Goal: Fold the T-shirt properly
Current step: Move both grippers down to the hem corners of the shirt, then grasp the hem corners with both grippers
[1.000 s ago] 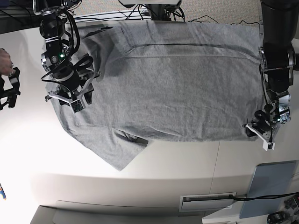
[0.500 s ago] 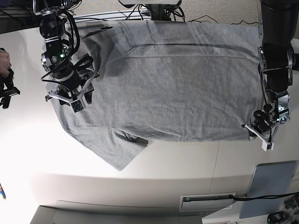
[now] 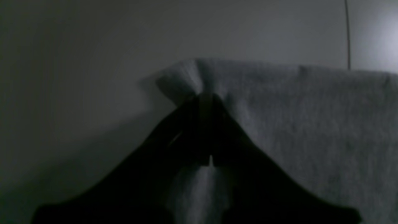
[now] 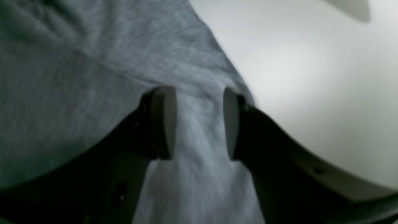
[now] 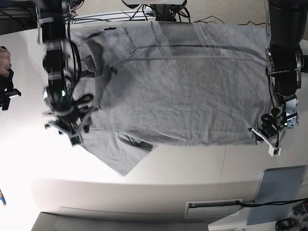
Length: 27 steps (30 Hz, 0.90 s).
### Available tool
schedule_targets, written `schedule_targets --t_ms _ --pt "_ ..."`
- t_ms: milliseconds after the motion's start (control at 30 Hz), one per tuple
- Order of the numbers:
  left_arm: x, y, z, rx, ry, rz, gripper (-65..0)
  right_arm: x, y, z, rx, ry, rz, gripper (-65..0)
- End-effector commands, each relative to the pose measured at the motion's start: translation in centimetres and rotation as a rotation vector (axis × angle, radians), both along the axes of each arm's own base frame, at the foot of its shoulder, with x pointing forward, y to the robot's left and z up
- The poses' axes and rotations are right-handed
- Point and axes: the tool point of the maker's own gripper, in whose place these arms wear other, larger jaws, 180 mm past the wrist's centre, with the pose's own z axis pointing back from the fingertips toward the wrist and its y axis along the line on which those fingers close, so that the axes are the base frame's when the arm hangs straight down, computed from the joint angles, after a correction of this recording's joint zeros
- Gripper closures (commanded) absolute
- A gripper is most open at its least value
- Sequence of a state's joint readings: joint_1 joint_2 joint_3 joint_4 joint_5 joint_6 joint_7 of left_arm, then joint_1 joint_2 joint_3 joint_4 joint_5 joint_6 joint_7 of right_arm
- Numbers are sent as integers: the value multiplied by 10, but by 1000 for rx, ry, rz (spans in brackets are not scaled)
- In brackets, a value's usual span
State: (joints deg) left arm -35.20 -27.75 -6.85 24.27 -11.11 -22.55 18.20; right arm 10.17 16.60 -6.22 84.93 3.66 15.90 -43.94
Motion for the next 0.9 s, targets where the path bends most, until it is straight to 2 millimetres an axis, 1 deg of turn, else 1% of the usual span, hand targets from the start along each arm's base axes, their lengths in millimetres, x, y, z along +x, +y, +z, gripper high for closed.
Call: schedule_targets --t_ms 0,133,233,367,500,600,800,833,867 --pt "1 7 5 23 19 -4 0 23 -3 17 12 -47 -12 -249" --pt "1 7 5 22 19 -3 0 58 -10 -1 47 61 -51 -249" --pt "1 7 5 22 19 -3 0 79 -17 -9 48 119 -77 -249" --pt "1 8 5 23 19 -3 0 100 -15 -16 64 153 -61 -249" --pt "1 7 5 22 20 -3 0 109 -16 -27 32 180 -47 -249" --pt "1 8 5 23 20 -3 0 109 -19 -34 9 202 -39 -249" --pt "1 7 5 22 20 -3 0 98 -23 -45 -16 261 -44 -248" --pt "1 7 5 22 19 -3 0 95 -24 -47 -19 281 -44 -243" --pt "1 7 5 22 19 -3 0 91 -23 -49 -21 304 -36 -223"
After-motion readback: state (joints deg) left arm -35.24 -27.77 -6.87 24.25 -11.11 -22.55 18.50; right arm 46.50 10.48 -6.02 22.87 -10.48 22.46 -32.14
